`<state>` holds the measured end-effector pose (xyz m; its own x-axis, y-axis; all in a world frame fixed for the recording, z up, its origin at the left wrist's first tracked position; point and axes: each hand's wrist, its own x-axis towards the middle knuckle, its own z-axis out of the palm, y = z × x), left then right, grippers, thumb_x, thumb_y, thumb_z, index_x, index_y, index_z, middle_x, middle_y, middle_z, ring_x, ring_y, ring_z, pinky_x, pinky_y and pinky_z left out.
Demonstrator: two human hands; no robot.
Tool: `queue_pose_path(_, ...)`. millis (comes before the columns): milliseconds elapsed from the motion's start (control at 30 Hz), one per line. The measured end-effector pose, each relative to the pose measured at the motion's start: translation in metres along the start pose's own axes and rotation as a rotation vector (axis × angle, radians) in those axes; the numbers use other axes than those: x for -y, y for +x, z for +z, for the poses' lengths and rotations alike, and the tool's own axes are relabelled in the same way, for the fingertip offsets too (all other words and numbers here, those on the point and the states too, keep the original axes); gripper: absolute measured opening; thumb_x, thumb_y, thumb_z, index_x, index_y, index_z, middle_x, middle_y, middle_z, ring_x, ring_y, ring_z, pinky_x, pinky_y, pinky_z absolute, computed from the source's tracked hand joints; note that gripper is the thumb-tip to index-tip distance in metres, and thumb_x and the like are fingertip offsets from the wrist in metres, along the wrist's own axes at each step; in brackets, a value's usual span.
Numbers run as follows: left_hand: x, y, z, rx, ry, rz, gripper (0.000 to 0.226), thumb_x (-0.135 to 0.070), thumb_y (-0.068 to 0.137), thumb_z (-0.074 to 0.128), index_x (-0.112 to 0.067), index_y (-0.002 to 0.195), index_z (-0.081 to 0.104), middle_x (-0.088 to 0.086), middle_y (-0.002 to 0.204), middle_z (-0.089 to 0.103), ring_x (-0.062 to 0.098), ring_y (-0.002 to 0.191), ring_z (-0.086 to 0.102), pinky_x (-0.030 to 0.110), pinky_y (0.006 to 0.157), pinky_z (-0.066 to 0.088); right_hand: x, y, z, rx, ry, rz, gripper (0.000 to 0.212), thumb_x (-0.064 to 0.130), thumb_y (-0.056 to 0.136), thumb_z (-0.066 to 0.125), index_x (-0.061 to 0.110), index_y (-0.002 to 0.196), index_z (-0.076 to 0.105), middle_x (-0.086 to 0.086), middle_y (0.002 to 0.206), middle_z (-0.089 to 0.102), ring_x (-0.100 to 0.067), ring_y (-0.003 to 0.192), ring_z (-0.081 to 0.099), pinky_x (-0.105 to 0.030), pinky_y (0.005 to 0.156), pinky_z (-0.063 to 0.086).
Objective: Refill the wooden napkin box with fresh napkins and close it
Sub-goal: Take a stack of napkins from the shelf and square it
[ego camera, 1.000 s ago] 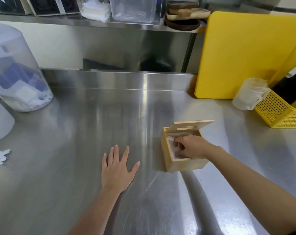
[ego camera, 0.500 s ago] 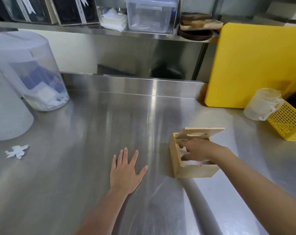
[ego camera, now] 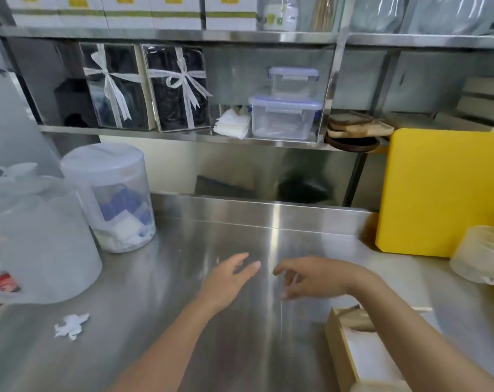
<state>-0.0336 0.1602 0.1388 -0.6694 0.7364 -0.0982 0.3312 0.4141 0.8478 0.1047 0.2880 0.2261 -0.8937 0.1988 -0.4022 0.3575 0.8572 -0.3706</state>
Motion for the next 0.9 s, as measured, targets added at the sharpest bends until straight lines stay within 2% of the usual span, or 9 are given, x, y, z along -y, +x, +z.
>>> queue_pose_path(67,-0.017,0.017,-0.030,0.017,-0.138,0.052,0.045,-0.042,0.087,0.056,-0.022,0.128,0.053,-0.001,0.133,0.054,0.006,0.116,0.049,0.021,0.095,0.031,0.010,0.021,-0.022,-0.060,0.073,-0.058,0.049,0.034,0.089,0.060,0.017,0.132,0.046,-0.005,0.119,0.061,-0.016,0.099,0.059,-0.029,0.089,0.048)
queue_pose_path(133,-0.031,0.040,-0.062,0.011,-0.266,0.096,0.030,-0.034,0.091,0.052,-0.025,0.119,0.056,0.000,0.130,0.056,0.009,0.120,0.049,0.024,0.096,0.031,0.019,0.044,-0.046,-0.133,0.226,-0.121,0.043,0.025,0.089,0.062,0.008,0.126,0.051,-0.005,0.102,0.063,-0.013,0.081,0.058,-0.020,0.072,0.049)
queue_pose_path(200,-0.046,0.067,-0.094,-0.020,-0.381,0.107,0.025,-0.032,0.092,0.048,-0.027,0.116,0.055,0.002,0.126,0.058,0.014,0.121,0.049,0.028,0.098,0.033,0.026,0.070,-0.073,-0.219,0.418,-0.151,0.039,0.019,0.089,0.063,0.005,0.124,0.053,-0.003,0.092,0.063,-0.012,0.077,0.058,-0.014,0.063,0.049)
queue_pose_path(300,-0.065,0.113,-0.138,-0.070,-0.477,0.124,0.046,-0.041,0.092,0.044,-0.018,0.131,0.048,0.006,0.131,0.054,0.016,0.120,0.048,0.032,0.101,0.034,0.030,0.115,-0.113,-0.380,0.598,-0.187,0.046,0.025,0.089,0.062,0.012,0.131,0.048,-0.010,0.117,0.063,-0.015,0.098,0.060,-0.026,0.082,0.051)
queue_pose_path(467,-0.095,0.190,-0.184,-0.133,-0.592,0.185,0.053,-0.044,0.091,0.041,-0.013,0.135,0.041,0.008,0.138,0.047,0.020,0.127,0.042,0.039,0.105,0.030,0.032,0.189,-0.167,-0.598,0.890,-0.235,0.067,0.043,0.088,0.057,0.026,0.145,0.028,-0.001,0.147,0.040,-0.021,0.131,0.042,-0.042,0.110,0.037)
queue_pose_path(567,-0.100,0.236,-0.196,-0.147,-0.615,0.196,0.055,-0.047,0.092,0.040,-0.016,0.137,0.040,0.007,0.144,0.041,0.020,0.131,0.038,0.043,0.111,0.026,0.026,0.235,-0.188,-0.662,1.106,-0.242,0.074,0.051,0.086,0.054,0.027,0.148,0.020,-0.001,0.155,0.026,-0.024,0.140,0.029,-0.046,0.115,0.027)
queue_pose_path(667,-0.101,0.275,-0.198,-0.145,-0.587,0.158,0.062,-0.053,0.088,0.043,-0.020,0.140,0.037,0.004,0.150,0.035,0.021,0.136,0.032,0.043,0.112,0.022,0.019,0.279,-0.204,-0.683,1.240,-0.249,0.086,0.061,0.078,0.053,0.027,0.148,0.019,-0.002,0.157,0.022,-0.027,0.142,0.026,-0.049,0.116,0.019)
queue_pose_path(800,-0.098,0.318,-0.188,-0.161,-0.541,0.189,0.060,-0.056,0.088,0.043,-0.028,0.140,0.034,0.000,0.153,0.028,0.020,0.139,0.027,0.043,0.114,0.022,0.007,0.333,-0.211,-0.685,1.177,-0.204,0.078,0.061,0.086,0.045,0.034,0.149,0.007,0.001,0.160,0.008,-0.028,0.145,0.015,-0.051,0.117,0.014)
queue_pose_path(900,-0.097,0.350,-0.182,-0.125,-0.606,0.177,0.059,-0.056,0.088,0.044,-0.027,0.139,0.037,0.000,0.152,0.030,0.019,0.139,0.026,0.044,0.115,0.021,0.000,0.360,-0.217,-0.715,1.171,-0.162,0.078,0.061,0.087,0.044,0.034,0.148,0.004,0.001,0.161,0.007,-0.029,0.146,0.014,-0.051,0.118,0.017)
